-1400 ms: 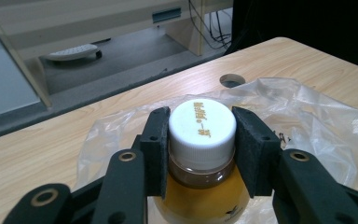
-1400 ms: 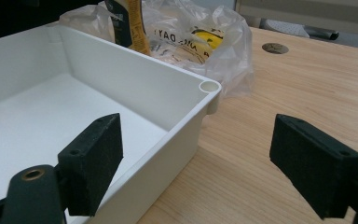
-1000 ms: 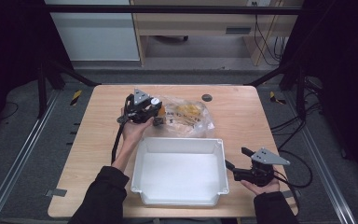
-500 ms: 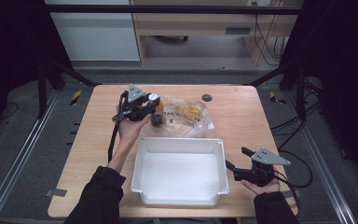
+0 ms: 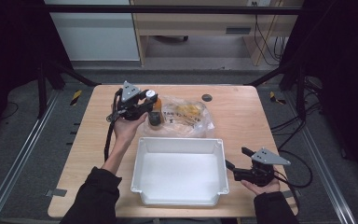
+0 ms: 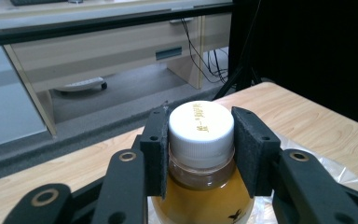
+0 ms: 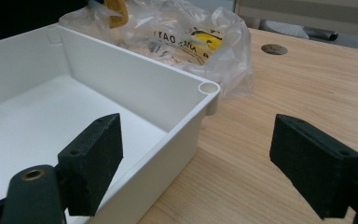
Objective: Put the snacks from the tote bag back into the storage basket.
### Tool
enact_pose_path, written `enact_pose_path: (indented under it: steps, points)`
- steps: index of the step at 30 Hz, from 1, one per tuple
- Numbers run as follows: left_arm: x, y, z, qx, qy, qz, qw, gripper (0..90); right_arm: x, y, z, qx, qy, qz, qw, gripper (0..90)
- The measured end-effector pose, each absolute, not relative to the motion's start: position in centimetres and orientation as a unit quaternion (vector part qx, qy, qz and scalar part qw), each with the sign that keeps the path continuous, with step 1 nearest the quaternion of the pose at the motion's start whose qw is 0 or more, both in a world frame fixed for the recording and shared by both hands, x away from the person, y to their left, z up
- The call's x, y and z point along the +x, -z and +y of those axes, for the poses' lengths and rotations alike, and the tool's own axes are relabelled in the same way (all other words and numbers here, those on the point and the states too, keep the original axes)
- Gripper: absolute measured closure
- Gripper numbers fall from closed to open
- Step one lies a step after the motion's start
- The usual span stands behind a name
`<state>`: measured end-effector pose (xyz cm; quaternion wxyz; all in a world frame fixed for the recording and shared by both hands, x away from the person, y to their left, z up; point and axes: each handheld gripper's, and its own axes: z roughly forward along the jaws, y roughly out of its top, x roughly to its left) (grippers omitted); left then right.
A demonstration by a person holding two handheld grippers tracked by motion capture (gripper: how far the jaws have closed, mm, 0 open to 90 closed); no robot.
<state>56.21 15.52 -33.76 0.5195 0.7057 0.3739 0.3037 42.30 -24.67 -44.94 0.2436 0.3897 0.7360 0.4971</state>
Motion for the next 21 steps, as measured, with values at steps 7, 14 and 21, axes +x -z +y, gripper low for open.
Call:
enact_pose_path:
  steps: [7,14,21]
  points:
    - [56.0,32.0,15.6,0.701,-0.317,0.367,0.524,59.1,42.3,44.9,-24.7,0.39,-0.497,0.736,0.243,17.3]
    - [55.8,30.4,15.6,0.691,-0.323,0.366,0.533,59.1,42.3,44.9,-24.7,0.389,-0.498,0.735,0.244,17.3]
    - [55.3,29.8,15.7,0.688,-0.323,0.362,0.539,59.1,42.3,44.9,-24.7,0.389,-0.499,0.735,0.245,17.3]
